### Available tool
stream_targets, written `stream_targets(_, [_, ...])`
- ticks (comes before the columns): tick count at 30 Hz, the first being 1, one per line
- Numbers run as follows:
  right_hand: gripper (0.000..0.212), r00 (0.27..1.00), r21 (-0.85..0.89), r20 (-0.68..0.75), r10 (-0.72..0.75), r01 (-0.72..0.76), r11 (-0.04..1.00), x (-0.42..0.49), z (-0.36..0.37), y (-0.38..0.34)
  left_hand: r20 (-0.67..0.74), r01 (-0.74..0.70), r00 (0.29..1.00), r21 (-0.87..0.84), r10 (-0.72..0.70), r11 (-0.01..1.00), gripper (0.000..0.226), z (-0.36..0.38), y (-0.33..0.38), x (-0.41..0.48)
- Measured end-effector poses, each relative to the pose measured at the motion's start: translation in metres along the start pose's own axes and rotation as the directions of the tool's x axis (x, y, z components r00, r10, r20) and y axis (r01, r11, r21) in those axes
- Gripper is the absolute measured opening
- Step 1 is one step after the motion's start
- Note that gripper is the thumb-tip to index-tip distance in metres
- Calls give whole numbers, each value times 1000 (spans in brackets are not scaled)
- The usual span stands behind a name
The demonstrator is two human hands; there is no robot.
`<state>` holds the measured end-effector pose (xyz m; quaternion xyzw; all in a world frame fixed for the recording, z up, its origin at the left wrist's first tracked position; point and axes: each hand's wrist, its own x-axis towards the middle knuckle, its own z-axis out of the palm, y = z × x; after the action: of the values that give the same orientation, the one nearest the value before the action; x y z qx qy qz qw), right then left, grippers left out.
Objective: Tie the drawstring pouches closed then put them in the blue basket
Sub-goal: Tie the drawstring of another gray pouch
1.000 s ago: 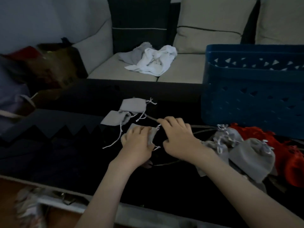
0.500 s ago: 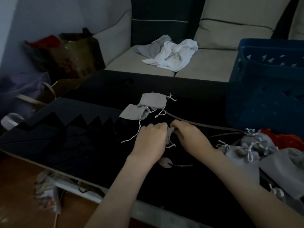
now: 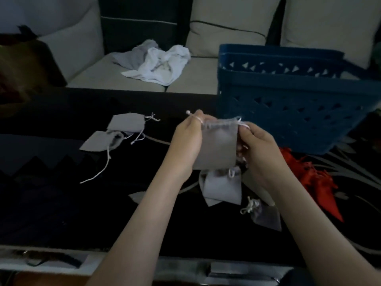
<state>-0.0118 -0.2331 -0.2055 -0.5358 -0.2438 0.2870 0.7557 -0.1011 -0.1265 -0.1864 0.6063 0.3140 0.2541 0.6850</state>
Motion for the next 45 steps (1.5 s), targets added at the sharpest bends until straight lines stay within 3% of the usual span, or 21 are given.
stream_targets(3, [29, 992, 103, -90, 87, -78, 992, 2, -13, -1, 23, 137, 991, -83, -135, 987, 44, 12, -1, -4])
stream_targets(7, [30, 991, 42, -79, 104, -101, 994, 6, -21, 1, -89, 122, 985, -247, -148, 961, 21, 9, -3, -7])
stream_targets(15, [26, 991, 0, -50, 126, -126, 992, 13, -34, 6, -169, 179, 955, -324, -243, 929, 23, -4, -22, 4])
stream_targets(21, [26, 985, -90, -26, 171, -172, 981, 15, -23, 18, -66, 288, 916, -578, -396, 763, 38, -14, -35, 24])
stream_targets(26, [25, 986, 90, -38, 161, -157, 983, 18, -25, 21, 55, 350, 885, -734, -463, 582, 45, 1, -35, 29])
stream_targets(29, [28, 997, 236, -23, 69, -62, 970, 21, -28, 17, 128, 398, 880, -722, -457, 565, 55, 1, -34, 34])
stream_targets(33, [28, 993, 361, -102, 57, -16, 932, 25, -33, 12, 105, 384, 891, -693, -441, 610, 59, -8, -33, 38])
stream_targets(39, [28, 996, 16, -85, -33, 34, 999, 22, -41, 10, 44, 263, 934, -757, -355, 598, 40, -11, -31, 39])
stream_targets(41, [27, 997, -68, -78, -7, 2, 998, 23, -44, 4, 114, 274, 950, -752, -292, 599, 34, -10, -26, 36])
stream_targets(45, [27, 999, -67, -15, 29, -30, 997, 20, -39, -3, 255, 288, 955, -690, -150, 664, 33, -4, -22, 26])
